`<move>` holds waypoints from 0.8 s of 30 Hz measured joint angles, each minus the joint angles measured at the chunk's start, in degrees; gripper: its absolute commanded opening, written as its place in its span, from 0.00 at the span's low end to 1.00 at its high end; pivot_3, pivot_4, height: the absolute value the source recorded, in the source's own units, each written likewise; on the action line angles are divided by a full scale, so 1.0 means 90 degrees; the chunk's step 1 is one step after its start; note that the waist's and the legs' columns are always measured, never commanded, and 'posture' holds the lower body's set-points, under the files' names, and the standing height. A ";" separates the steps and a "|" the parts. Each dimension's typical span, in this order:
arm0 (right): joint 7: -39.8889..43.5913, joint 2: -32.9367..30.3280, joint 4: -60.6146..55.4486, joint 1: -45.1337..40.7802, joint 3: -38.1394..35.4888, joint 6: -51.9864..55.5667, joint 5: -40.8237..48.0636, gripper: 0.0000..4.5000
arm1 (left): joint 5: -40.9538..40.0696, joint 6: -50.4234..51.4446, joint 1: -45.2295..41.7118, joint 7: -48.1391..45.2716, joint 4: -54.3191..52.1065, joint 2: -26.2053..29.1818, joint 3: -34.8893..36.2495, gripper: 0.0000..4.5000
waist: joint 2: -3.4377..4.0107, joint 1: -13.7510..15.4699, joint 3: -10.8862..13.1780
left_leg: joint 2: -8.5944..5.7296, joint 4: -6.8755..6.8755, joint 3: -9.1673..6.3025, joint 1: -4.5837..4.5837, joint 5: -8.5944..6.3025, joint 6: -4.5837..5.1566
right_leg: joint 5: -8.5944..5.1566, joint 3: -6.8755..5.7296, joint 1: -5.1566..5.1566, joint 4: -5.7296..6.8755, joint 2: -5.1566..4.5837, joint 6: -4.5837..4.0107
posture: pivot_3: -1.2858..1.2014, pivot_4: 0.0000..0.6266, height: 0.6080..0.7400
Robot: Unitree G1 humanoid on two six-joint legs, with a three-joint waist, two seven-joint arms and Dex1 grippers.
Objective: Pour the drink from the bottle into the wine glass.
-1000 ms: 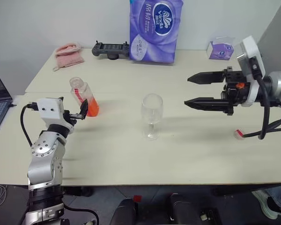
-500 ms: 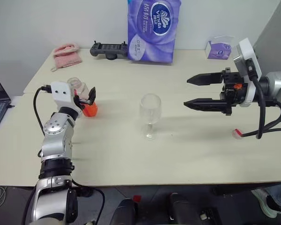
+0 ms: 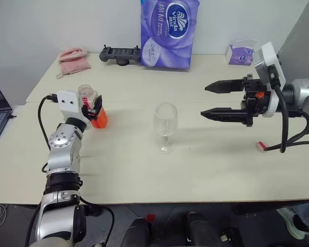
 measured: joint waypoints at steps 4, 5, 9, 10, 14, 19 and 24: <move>-0.0379 0.0120 -0.0281 0.0785 -0.0489 -0.0446 -0.0127 1.00 | -0.0014 0.0024 -0.0159 -0.0450 0.0048 0.0141 -0.0153 0.43 | -0.0005 0.0020 0.0002 | -0.0001 0.0000 -0.0007 -0.0009 0.0000 0.0000 | 0.0001 -0.0003 -0.0001 -0.0001 0.0000 0.0001 | 0.52 0.24 1.00; -0.0420 0.0107 -0.0441 0.1133 -0.0681 -0.0488 -0.0104 1.00 | -0.0022 0.0087 -0.0197 -0.0676 -0.0057 0.0235 -0.0257 0.43 | -0.0009 0.0043 0.0004 | -0.0001 0.0000 -0.0014 -0.0016 0.0000 0.0000 | 0.0001 -0.0008 -0.0001 -0.0003 0.0000 0.0002 | 0.52 0.24 1.00; -0.0554 -0.0015 -0.0988 0.2213 -0.1107 -0.0346 0.0042 1.00 | -0.0044 0.0455 -0.0319 -0.1644 -0.1040 0.0715 -0.0788 0.43 | -0.0009 0.0084 0.0005 | 0.0000 -0.0001 -0.0007 -0.0023 -0.0001 0.0001 | -0.0001 0.0003 -0.0009 -0.0006 -0.0005 0.0005 | 0.52 0.24 1.00; -0.0600 -0.0039 -0.1104 0.2318 -0.1162 -0.0329 0.0097 1.00 | -0.0026 0.0502 -0.0378 -0.1806 -0.1302 0.0837 -0.0923 0.43 | -0.0009 0.0096 0.0005 | 0.0000 0.0000 -0.0006 -0.0021 0.0000 0.0001 | -0.0002 0.0004 -0.0009 -0.0004 -0.0005 0.0006 | 0.52 0.24 1.00; -0.0789 -0.0124 -0.1378 0.2403 -0.1344 -0.0323 0.0173 1.00 | 0.0184 0.0692 -0.0487 -0.2053 -0.2274 0.1029 -0.1324 0.43 | -0.0009 0.0068 0.0005 | -0.0001 0.0000 0.0008 0.0005 0.0000 0.0000 | -0.0003 0.0007 0.0005 -0.0003 0.0009 0.0006 | 0.52 0.24 1.00; -0.1003 -0.0107 -0.1456 0.2246 -0.1222 -0.0328 0.0176 1.00 | 0.0475 0.0727 -0.0483 -0.2052 -0.2831 0.0995 -0.1724 0.43 | -0.0009 0.0016 0.0005 | 0.0001 0.0001 0.0007 0.0006 0.0001 0.0000 | -0.0003 0.0007 0.0005 0.0000 0.0022 0.0006 | 0.52 0.24 1.00; -0.1023 -0.0084 -0.1468 0.2150 -0.1031 -0.0347 0.0212 1.00 | 0.0926 0.0540 -0.0484 -0.2033 -0.2899 0.0940 -0.2072 0.42 | -0.0009 0.0003 0.0006 | -0.0001 0.0000 0.0002 -0.0002 0.0001 0.0000 | -0.0003 0.0007 0.0003 -0.0002 0.0020 0.0006 | 0.52 0.24 1.00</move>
